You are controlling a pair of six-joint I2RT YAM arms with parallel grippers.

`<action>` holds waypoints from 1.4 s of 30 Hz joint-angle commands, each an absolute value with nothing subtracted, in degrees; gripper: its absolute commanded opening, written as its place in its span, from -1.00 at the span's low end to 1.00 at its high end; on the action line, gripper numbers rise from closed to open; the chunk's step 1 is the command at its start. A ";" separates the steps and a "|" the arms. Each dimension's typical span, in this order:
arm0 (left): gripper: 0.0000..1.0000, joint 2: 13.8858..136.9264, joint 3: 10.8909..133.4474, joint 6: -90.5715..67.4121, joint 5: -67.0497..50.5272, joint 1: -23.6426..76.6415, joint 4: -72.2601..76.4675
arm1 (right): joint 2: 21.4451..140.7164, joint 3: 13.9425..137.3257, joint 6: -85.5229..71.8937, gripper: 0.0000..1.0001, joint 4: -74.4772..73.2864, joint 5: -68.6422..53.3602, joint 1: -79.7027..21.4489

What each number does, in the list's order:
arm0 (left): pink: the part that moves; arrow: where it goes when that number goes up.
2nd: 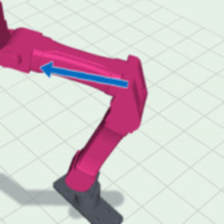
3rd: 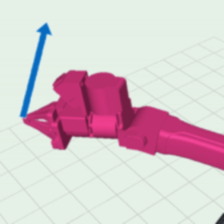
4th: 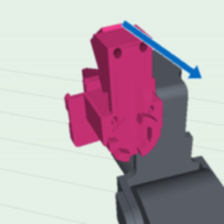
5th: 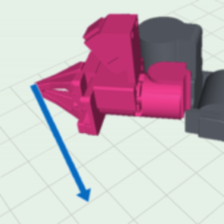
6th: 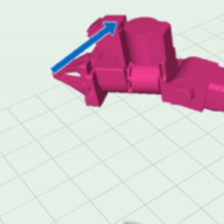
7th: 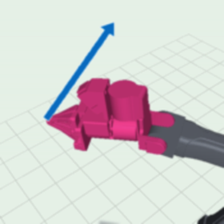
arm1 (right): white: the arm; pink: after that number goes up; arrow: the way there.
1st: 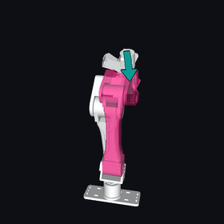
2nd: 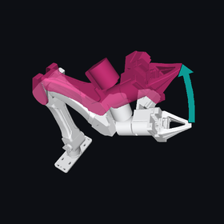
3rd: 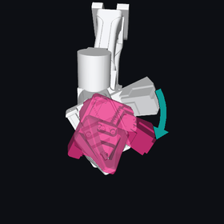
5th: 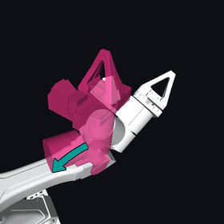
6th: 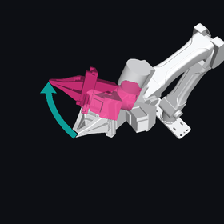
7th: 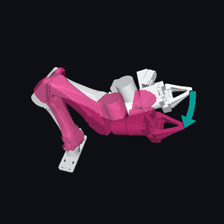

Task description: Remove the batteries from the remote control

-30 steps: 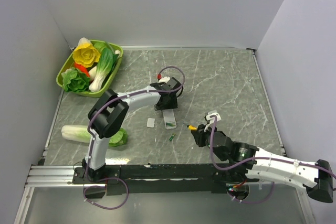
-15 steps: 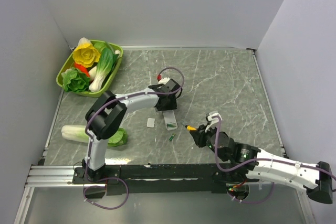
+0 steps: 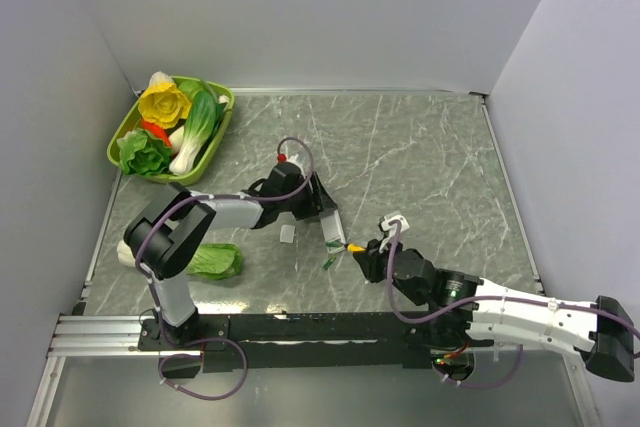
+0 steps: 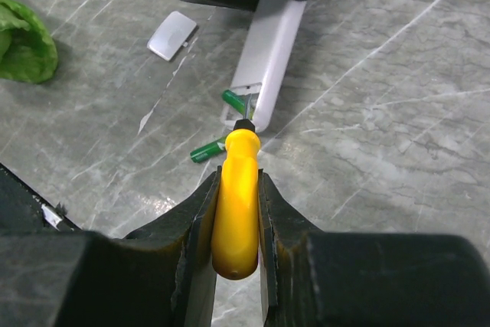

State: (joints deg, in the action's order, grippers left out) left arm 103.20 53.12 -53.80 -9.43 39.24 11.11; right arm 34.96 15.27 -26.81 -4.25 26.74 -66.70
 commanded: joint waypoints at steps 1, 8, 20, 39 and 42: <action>-0.98 100.11 48.79 -55.99 -20.47 38.32 37.41 | 37.17 16.61 -25.58 -1.00 1.84 26.19 -66.53; -0.98 104.50 44.39 -60.89 -27.59 36.21 58.34 | 42.80 20.65 -23.38 -1.00 1.32 28.03 -66.45; -0.98 104.15 41.66 -57.84 -24.79 35.51 58.89 | 39.46 22.06 -21.19 -1.00 -1.13 32.42 -66.53; -0.98 100.03 42.79 -55.11 -10.82 35.86 39.84 | 48.09 24.17 -18.90 -1.00 -0.26 31.38 -66.45; -0.98 99.05 46.66 -55.20 -5.20 35.95 25.08 | 45.02 24.00 -19.94 -1.00 -0.26 29.36 -66.53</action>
State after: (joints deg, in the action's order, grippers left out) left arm 102.52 41.58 -56.60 -13.54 35.64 41.17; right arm 49.23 23.29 -19.66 -2.57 31.77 -66.70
